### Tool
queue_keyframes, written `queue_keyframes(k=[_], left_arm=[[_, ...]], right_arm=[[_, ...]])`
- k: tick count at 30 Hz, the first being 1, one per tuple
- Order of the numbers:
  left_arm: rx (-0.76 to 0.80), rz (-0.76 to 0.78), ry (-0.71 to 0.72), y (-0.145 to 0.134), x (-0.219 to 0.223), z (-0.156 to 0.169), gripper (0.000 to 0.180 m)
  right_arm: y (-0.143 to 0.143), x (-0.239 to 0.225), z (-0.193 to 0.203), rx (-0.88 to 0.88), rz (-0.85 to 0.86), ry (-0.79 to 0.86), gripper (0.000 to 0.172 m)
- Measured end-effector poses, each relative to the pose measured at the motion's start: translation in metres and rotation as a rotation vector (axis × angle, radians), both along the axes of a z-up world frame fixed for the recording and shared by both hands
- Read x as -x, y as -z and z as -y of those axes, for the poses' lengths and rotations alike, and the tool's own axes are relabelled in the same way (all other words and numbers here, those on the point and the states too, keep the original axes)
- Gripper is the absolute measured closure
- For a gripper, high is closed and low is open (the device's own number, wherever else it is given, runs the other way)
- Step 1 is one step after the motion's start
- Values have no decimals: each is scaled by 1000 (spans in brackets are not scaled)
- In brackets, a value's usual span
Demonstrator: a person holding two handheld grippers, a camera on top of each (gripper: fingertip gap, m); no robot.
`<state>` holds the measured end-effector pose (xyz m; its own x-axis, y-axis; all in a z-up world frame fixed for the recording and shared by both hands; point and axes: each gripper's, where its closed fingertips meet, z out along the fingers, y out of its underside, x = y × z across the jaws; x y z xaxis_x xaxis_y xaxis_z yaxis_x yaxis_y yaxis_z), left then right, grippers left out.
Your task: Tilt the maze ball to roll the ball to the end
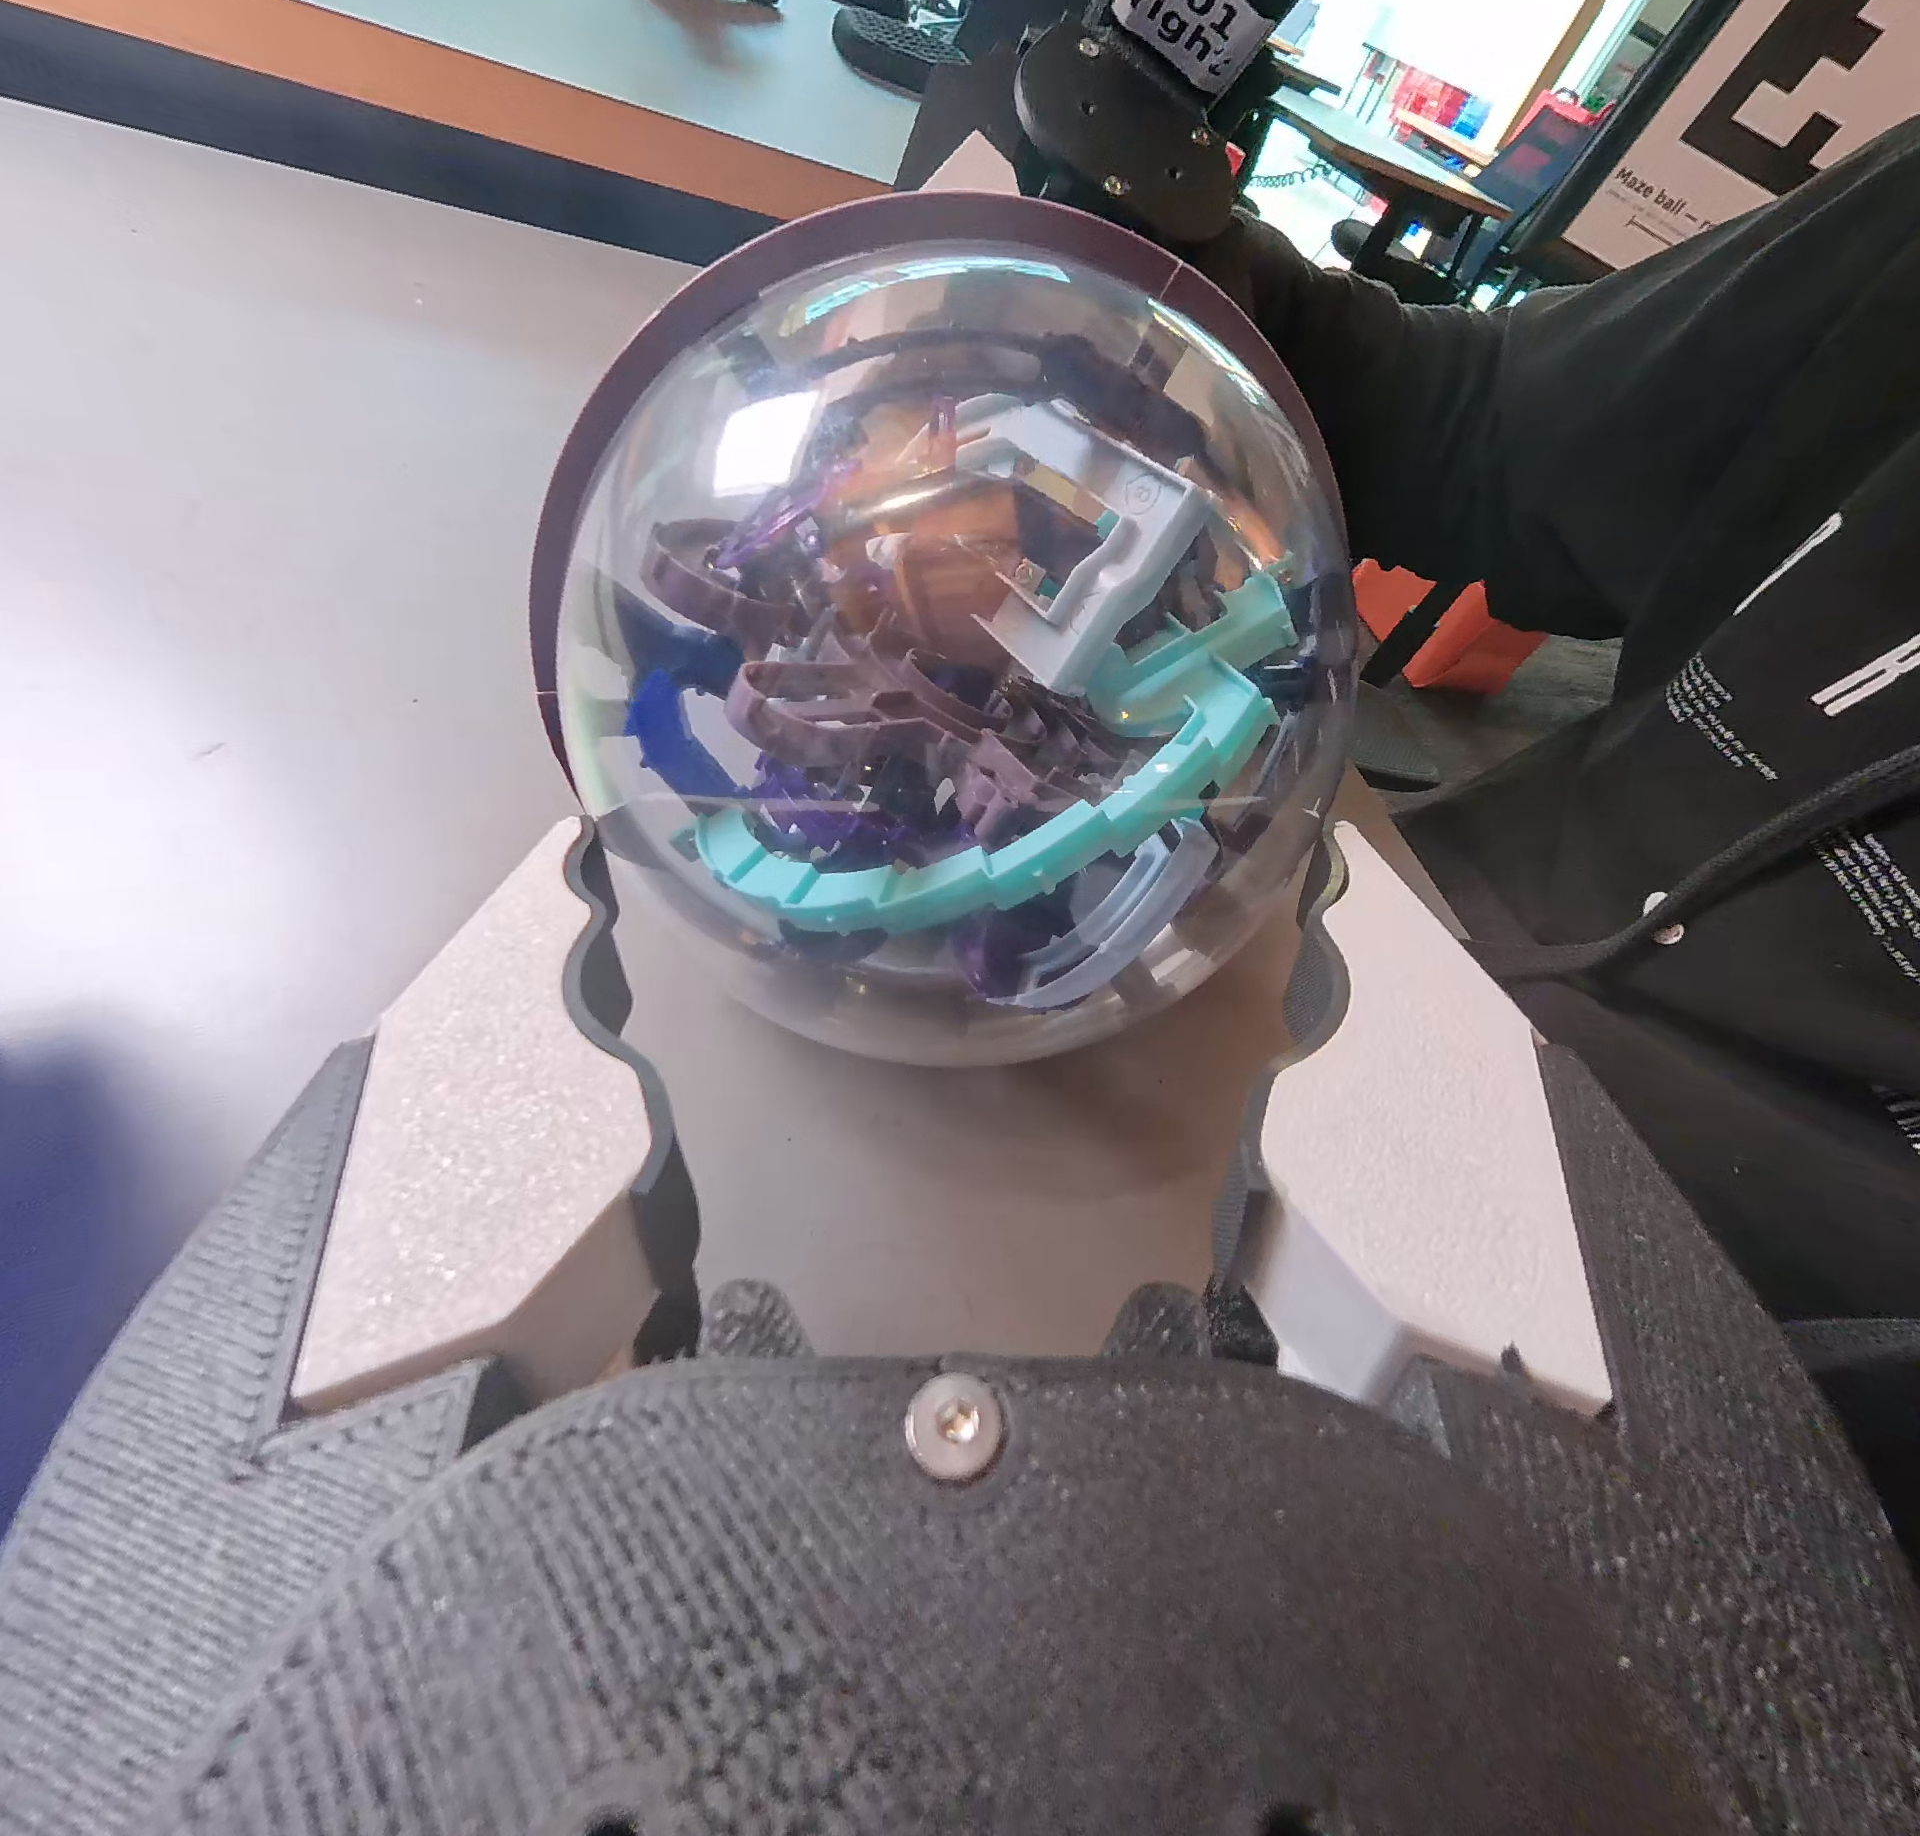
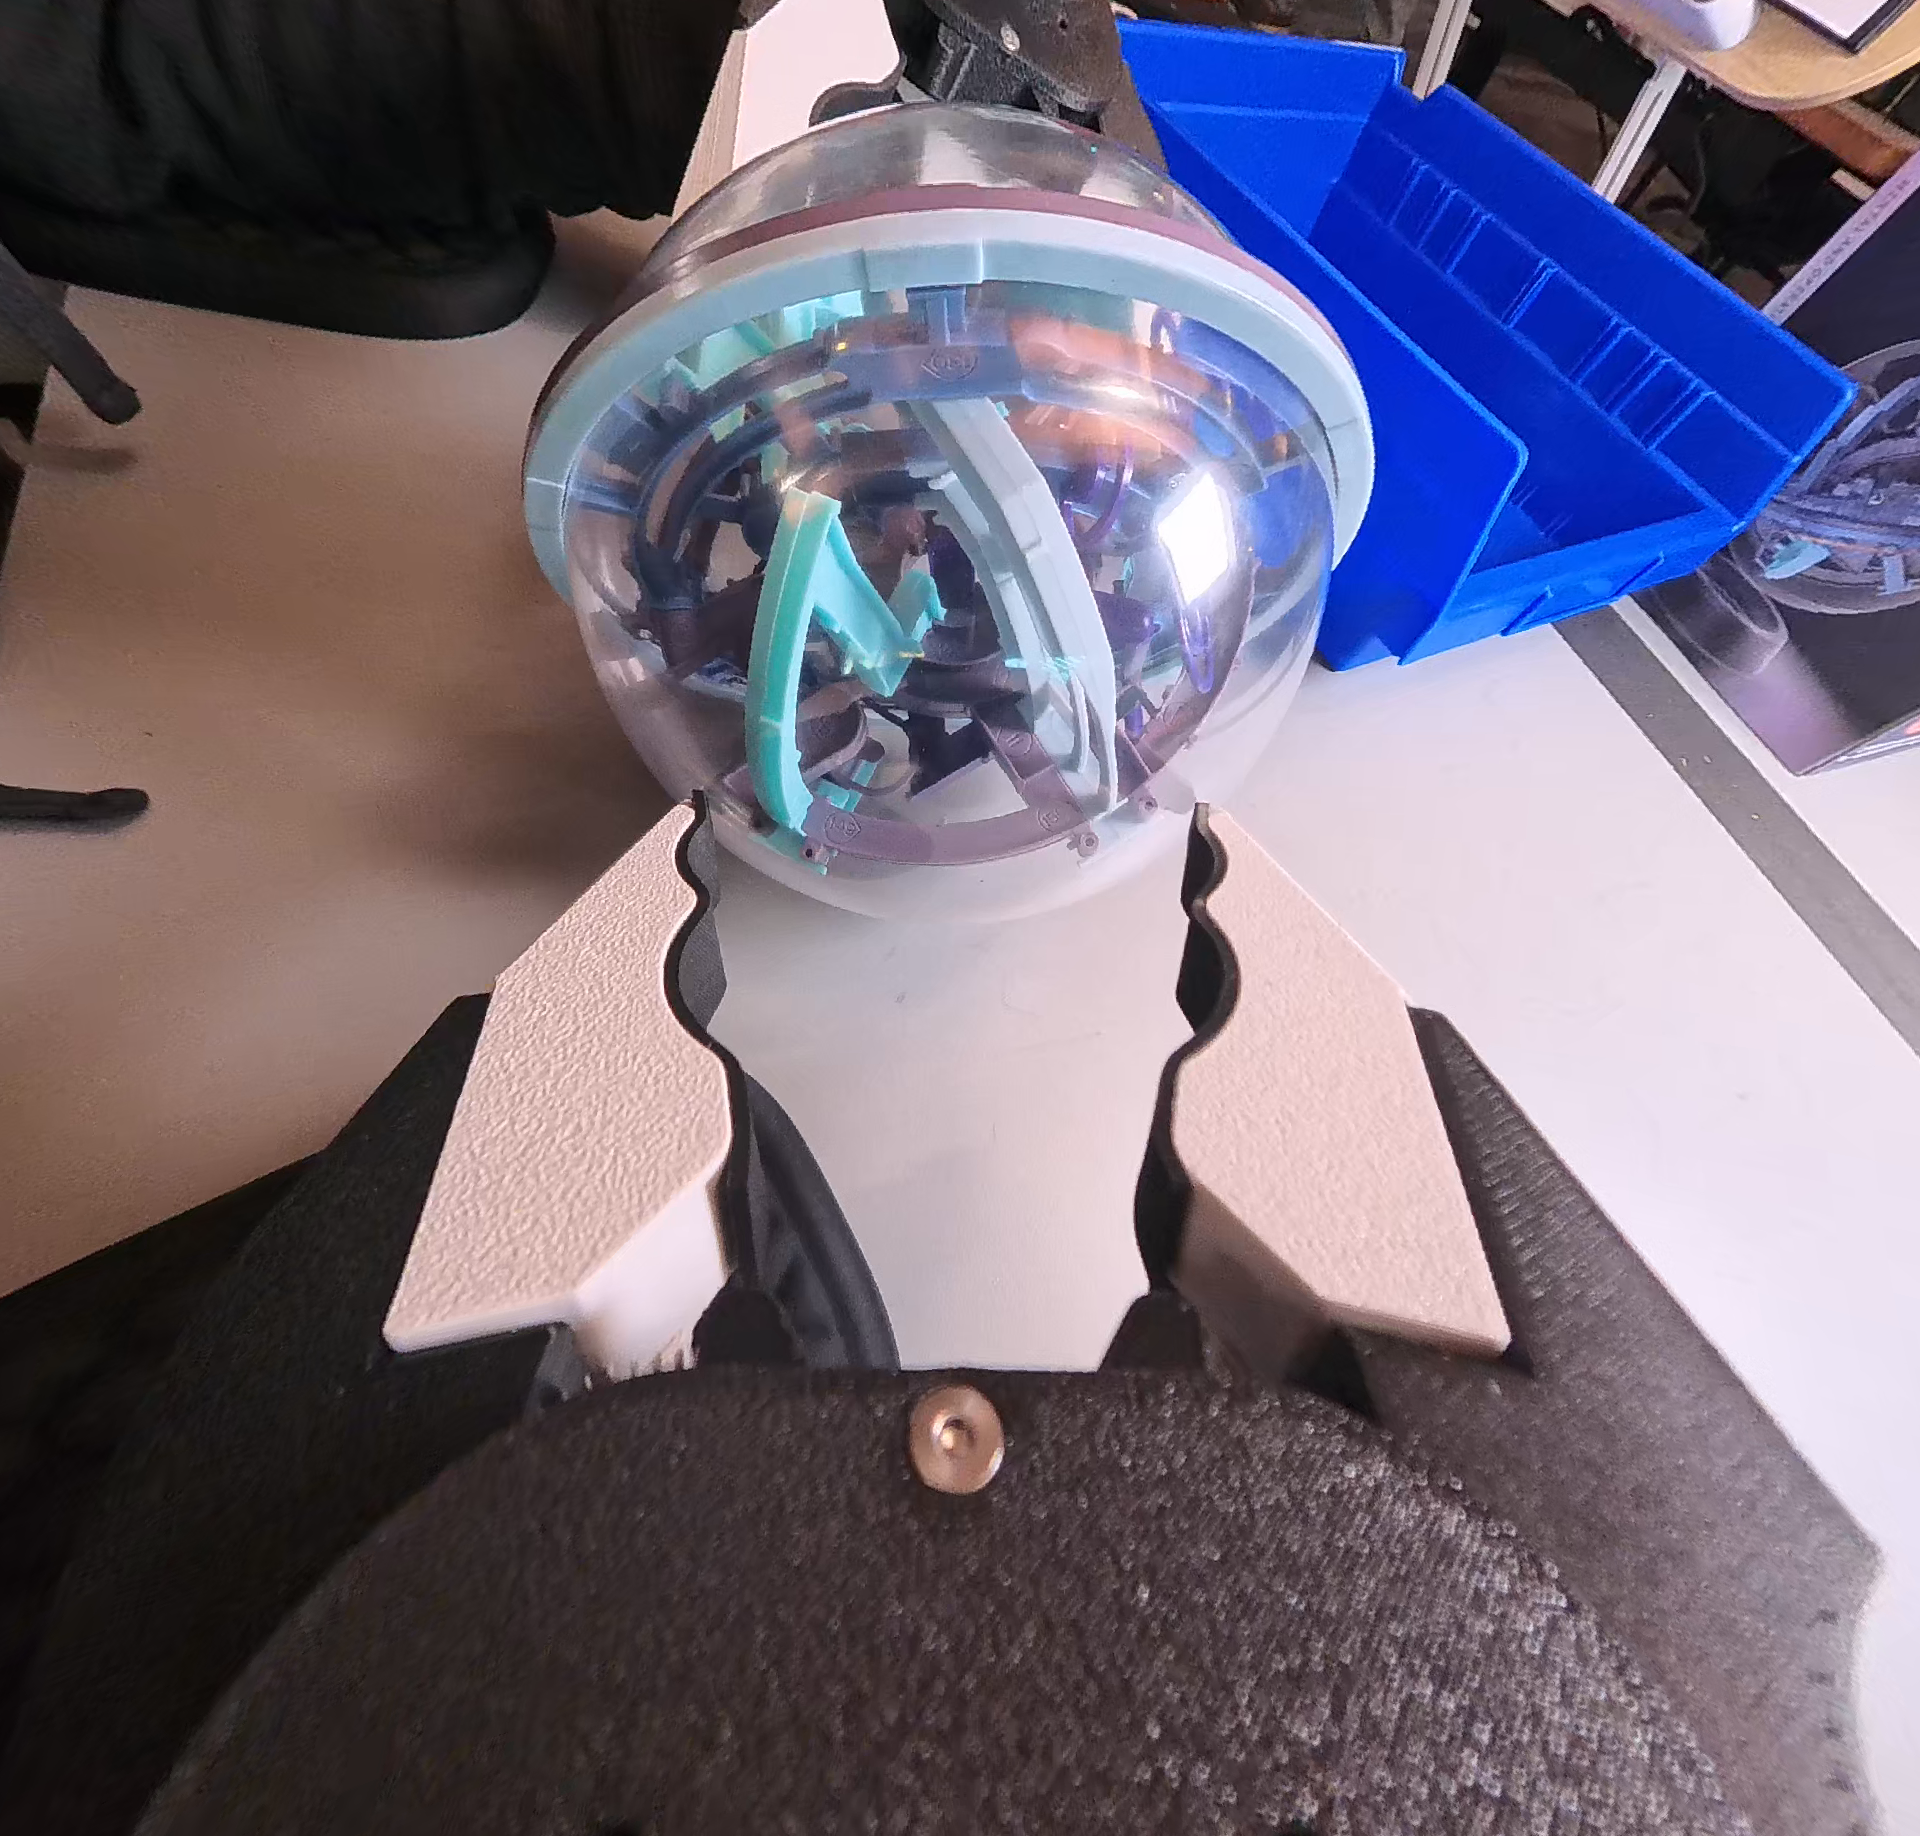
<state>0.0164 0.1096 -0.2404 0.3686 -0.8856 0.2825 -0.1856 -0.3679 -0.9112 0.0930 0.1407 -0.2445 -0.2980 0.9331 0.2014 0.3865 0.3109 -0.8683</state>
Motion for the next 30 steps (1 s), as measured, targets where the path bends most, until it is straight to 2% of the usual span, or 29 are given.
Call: queue_keyframes(k=[1,19,30], left_arm=[[-1,-2,0,0,0,0,52],[-1,-3,-5,1,-1,-1,54],[3,21,3,2,3,0,55]], right_arm=[[0,0,0,1,1,0,84],[8,-3,-3,0,34,7,84],[2,0,-1,4,11,1,84]])
